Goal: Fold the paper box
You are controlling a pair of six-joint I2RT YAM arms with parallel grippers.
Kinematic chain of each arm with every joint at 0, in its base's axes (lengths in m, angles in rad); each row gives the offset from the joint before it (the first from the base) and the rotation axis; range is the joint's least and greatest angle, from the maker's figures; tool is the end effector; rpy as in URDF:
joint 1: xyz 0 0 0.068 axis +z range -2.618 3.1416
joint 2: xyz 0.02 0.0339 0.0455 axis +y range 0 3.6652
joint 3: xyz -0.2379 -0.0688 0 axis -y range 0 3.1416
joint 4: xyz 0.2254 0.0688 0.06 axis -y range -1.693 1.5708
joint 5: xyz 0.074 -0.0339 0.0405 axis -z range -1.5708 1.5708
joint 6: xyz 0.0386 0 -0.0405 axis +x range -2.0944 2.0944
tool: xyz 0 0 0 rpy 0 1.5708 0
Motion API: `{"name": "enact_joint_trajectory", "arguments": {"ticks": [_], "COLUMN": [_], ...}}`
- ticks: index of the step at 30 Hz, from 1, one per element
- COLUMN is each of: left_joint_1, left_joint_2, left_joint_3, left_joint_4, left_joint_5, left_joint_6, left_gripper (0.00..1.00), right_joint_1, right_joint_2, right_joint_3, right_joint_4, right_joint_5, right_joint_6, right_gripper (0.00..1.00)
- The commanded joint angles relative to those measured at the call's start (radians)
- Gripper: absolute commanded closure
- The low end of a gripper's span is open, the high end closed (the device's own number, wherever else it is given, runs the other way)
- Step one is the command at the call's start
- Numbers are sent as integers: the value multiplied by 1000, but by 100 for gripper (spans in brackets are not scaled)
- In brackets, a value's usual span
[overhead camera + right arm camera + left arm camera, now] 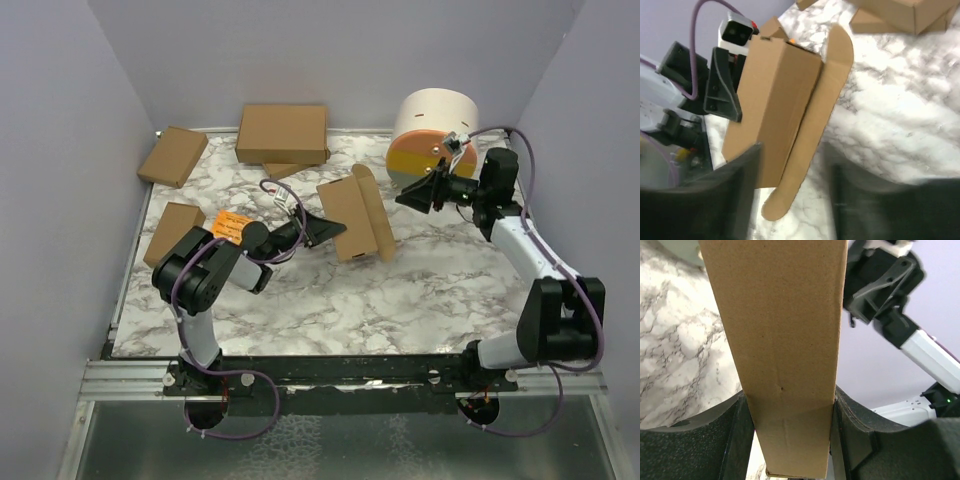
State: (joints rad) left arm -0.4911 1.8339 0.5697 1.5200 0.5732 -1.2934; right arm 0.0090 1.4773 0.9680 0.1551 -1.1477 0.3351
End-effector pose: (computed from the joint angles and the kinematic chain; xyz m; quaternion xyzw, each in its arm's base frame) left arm 0.2636 -0.1647 0.1734 -0.0229 0.6270 -0.6995 0.3420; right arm 0.3078 0.0380 0.2617 -0.1942 0.7304 0.5211 0.3966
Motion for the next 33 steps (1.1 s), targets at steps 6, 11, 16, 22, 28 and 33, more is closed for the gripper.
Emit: {"name": "enact_joint_trajectory", "arguments": {"ticks": [6, 11, 16, 22, 28, 33], "left_joint_1": [16, 17, 19, 17, 20, 43], "left_joint_2": [100, 114, 133, 157, 166, 158], "left_joint_3": [62, 68, 71, 85, 80, 66], "left_joint_4": [236, 242, 257, 261, 262, 262], "left_joint_5": [96, 95, 74, 48, 49, 61], "left_joint_6": [-73, -76, -78, -80, -71, -71], "left_gripper": [58, 58, 58, 59, 59, 59], "right_joint_1": [195, 266, 335, 433, 438, 400], "right_joint_2": [-110, -97, -80, -39, -32, -123], "right_joint_3": [59, 28, -11, 3, 16, -40], "right_joint_4": [-366, -378, -380, -388, -399, -399], "right_joint_5": [323, 523, 636, 612, 632, 745], "right_joint_6": [-509, -542, -556, -523, -483, -495], "right_gripper": [98, 99, 99, 99, 99, 97]}}
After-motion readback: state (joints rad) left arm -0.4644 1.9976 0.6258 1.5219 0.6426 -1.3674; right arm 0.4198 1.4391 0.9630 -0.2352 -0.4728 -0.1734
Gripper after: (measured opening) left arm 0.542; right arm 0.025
